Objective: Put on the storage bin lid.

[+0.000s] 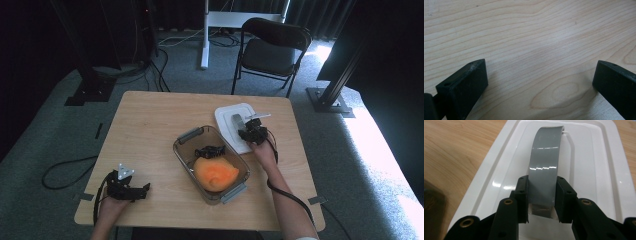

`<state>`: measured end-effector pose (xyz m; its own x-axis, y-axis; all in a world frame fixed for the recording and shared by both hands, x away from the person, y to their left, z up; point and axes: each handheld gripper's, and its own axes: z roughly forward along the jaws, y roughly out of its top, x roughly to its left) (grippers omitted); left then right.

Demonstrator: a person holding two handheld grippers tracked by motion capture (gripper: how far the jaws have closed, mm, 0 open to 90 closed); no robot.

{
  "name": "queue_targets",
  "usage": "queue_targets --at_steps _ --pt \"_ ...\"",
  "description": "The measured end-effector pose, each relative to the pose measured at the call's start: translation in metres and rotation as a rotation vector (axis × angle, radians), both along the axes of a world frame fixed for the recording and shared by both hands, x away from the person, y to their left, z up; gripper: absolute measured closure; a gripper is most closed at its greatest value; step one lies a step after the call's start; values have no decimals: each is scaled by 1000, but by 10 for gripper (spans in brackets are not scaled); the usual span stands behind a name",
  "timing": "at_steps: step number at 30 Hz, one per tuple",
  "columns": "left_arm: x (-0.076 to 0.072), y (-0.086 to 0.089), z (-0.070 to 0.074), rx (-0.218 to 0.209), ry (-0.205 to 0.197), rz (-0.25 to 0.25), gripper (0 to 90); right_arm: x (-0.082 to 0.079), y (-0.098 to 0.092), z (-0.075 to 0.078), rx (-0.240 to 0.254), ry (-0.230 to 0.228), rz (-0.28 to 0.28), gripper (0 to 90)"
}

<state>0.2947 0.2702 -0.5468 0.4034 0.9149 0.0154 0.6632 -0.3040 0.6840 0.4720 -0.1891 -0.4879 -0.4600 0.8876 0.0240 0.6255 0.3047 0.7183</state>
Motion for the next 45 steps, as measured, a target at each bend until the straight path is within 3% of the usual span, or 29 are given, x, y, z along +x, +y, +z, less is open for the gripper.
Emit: queue_targets --at_steps 14,22,37,45 --pt "0 0 0 0 0 3 2 -32 -37 31 42 -44 -23 674" --pt "0 0 0 -1 0 5 2 -49 -42 52 45 -74 -11 675" --pt "0 0 0 -1 -1 10 2 -83 -20 88 89 -150 83 675" --pt "0 0 0 0 -2 11 3 -108 3 101 107 -172 192 675"
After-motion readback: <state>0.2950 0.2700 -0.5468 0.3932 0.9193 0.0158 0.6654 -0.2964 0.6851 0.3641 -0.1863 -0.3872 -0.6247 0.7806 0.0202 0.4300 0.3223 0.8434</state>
